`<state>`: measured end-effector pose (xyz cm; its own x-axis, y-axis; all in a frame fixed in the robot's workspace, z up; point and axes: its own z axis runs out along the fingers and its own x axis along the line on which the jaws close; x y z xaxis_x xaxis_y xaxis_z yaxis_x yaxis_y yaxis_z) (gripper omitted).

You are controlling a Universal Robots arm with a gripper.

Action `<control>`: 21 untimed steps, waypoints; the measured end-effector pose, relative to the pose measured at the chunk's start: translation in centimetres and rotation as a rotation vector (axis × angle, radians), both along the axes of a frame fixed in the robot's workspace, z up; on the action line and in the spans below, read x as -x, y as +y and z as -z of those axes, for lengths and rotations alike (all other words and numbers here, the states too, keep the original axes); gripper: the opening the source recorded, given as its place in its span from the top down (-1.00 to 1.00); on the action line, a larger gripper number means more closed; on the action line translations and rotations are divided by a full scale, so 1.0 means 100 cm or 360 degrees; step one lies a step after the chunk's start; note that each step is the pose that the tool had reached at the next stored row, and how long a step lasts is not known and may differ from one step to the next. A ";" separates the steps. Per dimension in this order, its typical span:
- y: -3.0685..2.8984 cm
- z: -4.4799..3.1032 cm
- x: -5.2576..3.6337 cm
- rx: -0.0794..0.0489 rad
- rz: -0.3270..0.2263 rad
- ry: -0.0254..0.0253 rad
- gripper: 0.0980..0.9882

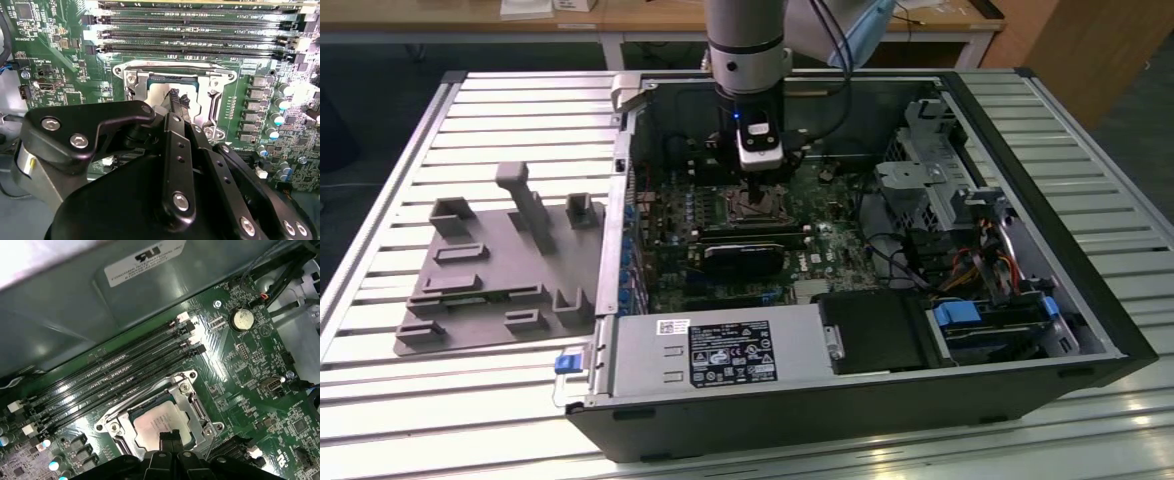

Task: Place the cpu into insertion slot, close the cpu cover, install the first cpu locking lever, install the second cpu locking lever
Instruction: 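Install the first cpu locking lever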

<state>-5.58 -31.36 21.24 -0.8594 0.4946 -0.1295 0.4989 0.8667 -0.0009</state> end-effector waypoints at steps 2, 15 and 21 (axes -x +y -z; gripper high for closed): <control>0.0000 0.0001 0.0000 0.0001 -0.0041 0.00002 0.99; 0.0000 0.0006 0.0000 0.0003 -0.0406 -0.00002 0.99; 0.0000 -0.0029 0.0000 0.0004 -0.0414 0.00000 0.99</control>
<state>-5.58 -31.36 21.52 -0.9577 0.2565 -0.1306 0.2592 0.9658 -0.0034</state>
